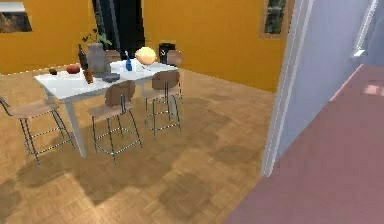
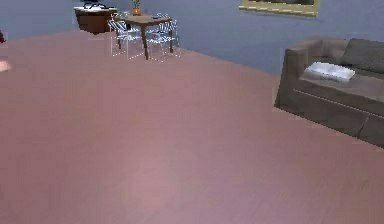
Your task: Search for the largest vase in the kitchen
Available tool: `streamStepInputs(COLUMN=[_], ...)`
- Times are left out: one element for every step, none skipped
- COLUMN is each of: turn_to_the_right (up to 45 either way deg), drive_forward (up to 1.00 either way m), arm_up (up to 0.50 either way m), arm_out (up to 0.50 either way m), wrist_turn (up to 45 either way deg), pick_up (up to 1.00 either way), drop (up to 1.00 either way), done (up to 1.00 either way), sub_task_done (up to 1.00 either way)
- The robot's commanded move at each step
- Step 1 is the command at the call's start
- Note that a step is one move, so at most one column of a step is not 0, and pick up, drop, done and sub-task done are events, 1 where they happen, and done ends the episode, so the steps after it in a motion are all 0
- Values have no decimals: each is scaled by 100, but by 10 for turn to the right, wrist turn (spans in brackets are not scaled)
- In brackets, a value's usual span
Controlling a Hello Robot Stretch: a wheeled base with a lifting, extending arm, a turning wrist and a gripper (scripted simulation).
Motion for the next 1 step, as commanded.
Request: streamStepInputs(turn_to_the_right=[0], drive_forward=[45], arm_up=[0], arm_out=[0], wrist_turn=[0], pick_up=[0], drop=[0], done=[0], sub_task_done=[0])
